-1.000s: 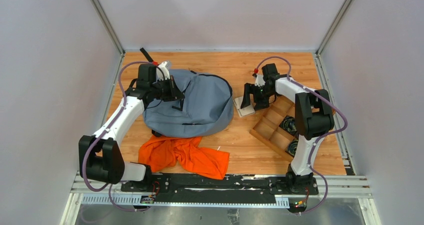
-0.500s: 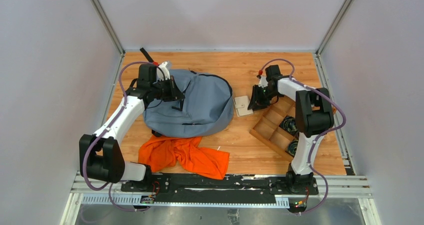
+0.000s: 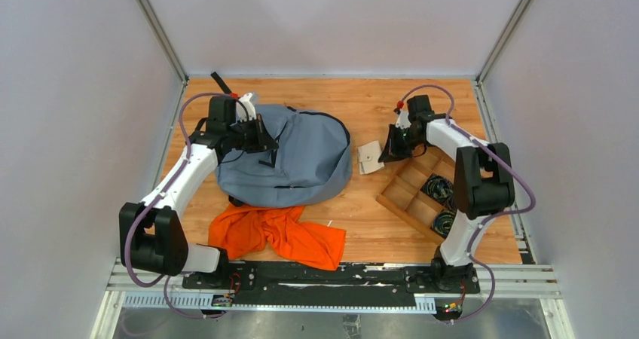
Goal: Pack the student bag
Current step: Pick up the personal item from the center of the board, then place the personal item in the student bag.
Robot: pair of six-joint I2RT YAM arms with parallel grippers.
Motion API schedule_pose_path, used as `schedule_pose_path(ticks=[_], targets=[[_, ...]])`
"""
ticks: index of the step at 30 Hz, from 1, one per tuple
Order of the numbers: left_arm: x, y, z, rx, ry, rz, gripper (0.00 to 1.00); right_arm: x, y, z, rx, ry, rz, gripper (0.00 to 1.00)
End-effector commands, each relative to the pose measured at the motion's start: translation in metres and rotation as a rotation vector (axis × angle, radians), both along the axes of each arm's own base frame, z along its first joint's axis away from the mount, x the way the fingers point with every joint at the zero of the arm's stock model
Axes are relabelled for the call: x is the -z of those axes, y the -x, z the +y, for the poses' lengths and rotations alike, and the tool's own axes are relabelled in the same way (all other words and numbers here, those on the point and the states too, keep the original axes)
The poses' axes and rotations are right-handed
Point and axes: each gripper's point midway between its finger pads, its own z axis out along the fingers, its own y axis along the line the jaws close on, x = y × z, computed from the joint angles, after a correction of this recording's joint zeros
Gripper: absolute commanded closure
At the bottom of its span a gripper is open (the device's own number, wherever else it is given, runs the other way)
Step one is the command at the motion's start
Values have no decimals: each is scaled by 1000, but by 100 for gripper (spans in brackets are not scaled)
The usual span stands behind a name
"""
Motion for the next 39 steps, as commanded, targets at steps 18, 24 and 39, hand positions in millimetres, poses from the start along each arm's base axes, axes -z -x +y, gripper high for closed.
schedule_pose_path(ticks=[18, 24, 39], targets=[[-41, -1, -4, 4, 29, -72, 100, -206, 20, 107, -176, -341, -460, 100], [-53, -1, -4, -8, 47, -101, 100, -202, 30, 182, -315, -456, -389, 100], [-56, 1, -6, 8, 49, -108, 100, -179, 31, 244, -411, -518, -268, 100]])
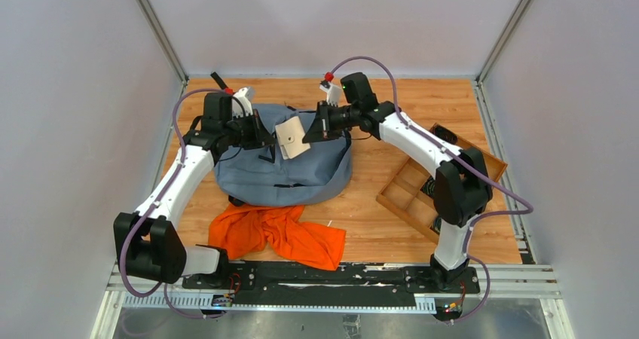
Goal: Pack the student bag
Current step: Place the personal item in the student bag.
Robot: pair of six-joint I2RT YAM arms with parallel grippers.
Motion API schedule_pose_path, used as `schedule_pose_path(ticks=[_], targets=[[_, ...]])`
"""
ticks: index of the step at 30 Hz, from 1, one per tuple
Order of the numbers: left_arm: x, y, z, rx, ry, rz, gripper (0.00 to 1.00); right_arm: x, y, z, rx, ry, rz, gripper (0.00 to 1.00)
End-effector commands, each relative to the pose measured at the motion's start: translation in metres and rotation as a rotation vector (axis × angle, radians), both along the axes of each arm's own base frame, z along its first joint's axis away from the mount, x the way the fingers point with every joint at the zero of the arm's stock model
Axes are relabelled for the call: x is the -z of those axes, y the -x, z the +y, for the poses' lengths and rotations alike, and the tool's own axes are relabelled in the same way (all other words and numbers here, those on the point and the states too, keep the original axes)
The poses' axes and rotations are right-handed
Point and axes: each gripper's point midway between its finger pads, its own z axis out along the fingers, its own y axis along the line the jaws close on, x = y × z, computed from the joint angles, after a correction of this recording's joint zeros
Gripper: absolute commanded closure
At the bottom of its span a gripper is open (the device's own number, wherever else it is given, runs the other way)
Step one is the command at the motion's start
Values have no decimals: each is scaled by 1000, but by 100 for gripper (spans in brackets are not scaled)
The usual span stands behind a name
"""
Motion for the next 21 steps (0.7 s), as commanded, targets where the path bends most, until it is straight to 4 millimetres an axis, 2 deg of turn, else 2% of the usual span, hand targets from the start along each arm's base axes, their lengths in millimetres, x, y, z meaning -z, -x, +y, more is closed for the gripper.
schedule_pose_path(ticks=[1, 13, 21], targets=[[-29, 1, -9, 39, 44, -63, 100, -8, -4, 20, -44, -60, 17, 100], [-32, 0, -9, 43, 42, -78, 100, 8, -9, 40, -73, -59, 73, 100], [-30, 0, -9, 44, 42, -71, 100, 30, -1, 33, -63, -22, 102, 100]])
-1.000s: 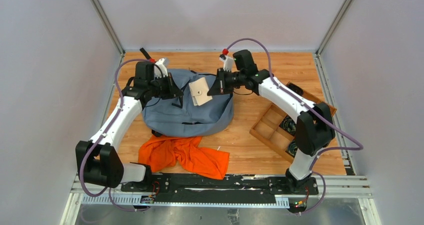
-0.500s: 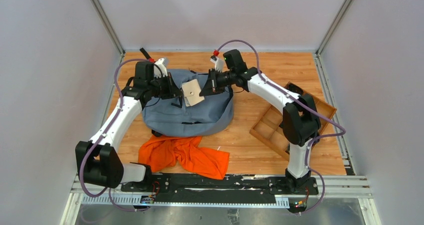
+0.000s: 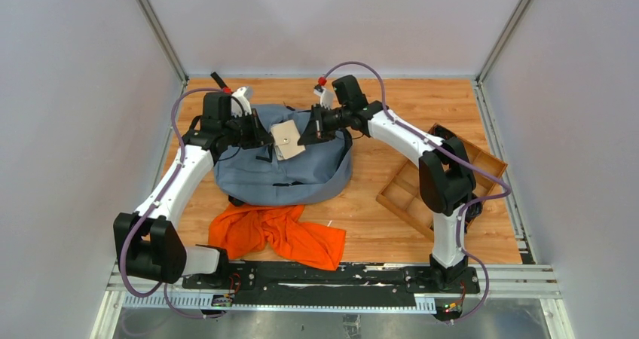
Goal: Pack the student bag
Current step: Place the personal item in the student bag.
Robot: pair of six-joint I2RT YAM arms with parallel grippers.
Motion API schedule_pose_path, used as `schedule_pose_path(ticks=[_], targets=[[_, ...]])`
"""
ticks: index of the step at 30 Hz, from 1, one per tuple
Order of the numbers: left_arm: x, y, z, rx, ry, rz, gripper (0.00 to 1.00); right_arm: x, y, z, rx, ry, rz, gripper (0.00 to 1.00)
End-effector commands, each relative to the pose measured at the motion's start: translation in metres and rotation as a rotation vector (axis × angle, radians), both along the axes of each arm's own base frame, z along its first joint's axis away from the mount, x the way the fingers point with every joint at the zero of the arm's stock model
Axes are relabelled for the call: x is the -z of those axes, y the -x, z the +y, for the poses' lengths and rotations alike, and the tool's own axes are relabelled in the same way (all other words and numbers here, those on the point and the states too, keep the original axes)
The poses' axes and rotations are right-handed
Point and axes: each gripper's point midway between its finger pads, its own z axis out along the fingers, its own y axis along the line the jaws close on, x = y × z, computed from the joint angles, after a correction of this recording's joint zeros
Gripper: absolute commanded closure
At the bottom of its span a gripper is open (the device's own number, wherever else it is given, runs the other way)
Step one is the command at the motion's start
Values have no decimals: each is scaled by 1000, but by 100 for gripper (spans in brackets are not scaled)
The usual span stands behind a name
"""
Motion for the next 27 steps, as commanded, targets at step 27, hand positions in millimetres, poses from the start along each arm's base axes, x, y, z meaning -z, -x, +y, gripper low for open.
schedule_pose_path(ticks=[27], targets=[[-20, 6, -22, 113, 95, -40, 100, -17, -26, 29, 108, -88, 32, 100]])
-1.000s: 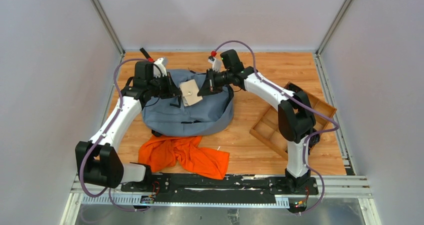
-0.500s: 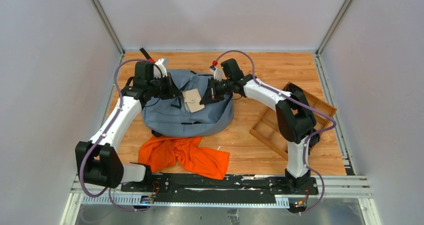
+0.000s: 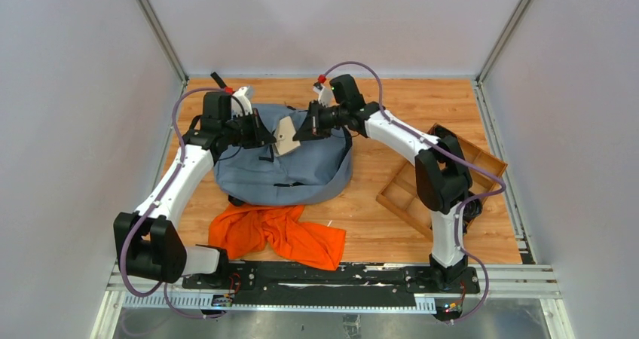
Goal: Pack the student bag
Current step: Place the personal item in the student bag.
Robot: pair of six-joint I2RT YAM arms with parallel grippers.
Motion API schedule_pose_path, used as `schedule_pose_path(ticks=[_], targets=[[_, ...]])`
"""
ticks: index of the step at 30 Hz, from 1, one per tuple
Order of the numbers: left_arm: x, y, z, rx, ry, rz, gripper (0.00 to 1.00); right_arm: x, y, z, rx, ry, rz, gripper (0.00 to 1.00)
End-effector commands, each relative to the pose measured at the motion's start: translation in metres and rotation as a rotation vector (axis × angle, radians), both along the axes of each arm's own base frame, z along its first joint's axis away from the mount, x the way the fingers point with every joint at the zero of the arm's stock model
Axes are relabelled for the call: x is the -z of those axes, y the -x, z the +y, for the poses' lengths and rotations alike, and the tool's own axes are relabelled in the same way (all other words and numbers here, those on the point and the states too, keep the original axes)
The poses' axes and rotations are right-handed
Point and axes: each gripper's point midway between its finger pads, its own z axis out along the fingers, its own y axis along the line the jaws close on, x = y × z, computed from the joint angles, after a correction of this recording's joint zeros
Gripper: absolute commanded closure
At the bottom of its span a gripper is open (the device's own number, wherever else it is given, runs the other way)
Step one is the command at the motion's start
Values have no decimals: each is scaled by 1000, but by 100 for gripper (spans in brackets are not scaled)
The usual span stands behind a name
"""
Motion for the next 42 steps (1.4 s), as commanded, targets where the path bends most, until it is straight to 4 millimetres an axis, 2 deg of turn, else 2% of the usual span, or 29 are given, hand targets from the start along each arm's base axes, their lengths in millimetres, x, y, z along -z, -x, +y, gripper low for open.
schedule_pose_path(ticks=[1, 6, 13, 20, 21, 22, 24, 26, 27, 32, 34, 36, 38, 40, 42], targets=[[-16, 2, -16, 77, 69, -44, 100, -27, -25, 26, 63, -78, -6, 100], [-19, 2, -16, 76, 69, -47, 100, -25, -40, 42, 92, -115, 35, 100], [-20, 1, -17, 74, 78, -55, 100, -21, -30, 66, 98, -119, 58, 100], [-18, 0, -16, 53, 83, -44, 100, -9, -37, 82, 139, -92, 56, 100], [-19, 0, -16, 54, 80, -48, 100, -7, -36, 83, 130, -83, 58, 99], [-18, 0, -14, 51, 67, -52, 100, -7, -35, 83, 117, -78, 56, 91], [-17, -2, -4, 20, 1, -52, 94, -5, -31, 78, 107, -52, 39, 72], [-20, -3, 1, 8, -27, -57, 79, -6, -28, 68, 103, -27, 2, 55], [-22, -4, 2, 2, -34, -58, 70, -8, -25, 62, 102, -16, -13, 51], [-41, -8, 12, -78, -43, -118, 55, -18, -11, 31, 93, 55, -82, 46], [-50, -7, 17, -107, -54, -149, 46, -22, -5, 13, 109, 81, -115, 44], [-54, -4, 21, -114, -69, -163, 44, -17, -3, -5, 144, 133, -130, 45], [-59, 0, 23, -117, -75, -173, 44, -7, -8, -22, 211, 195, -141, 50], [-74, 7, 17, -95, -29, -225, 44, -1, -13, -29, 251, 232, -151, 51], [-89, 13, 14, -92, 14, -279, 44, 3, -17, -28, 253, 251, -152, 52]])
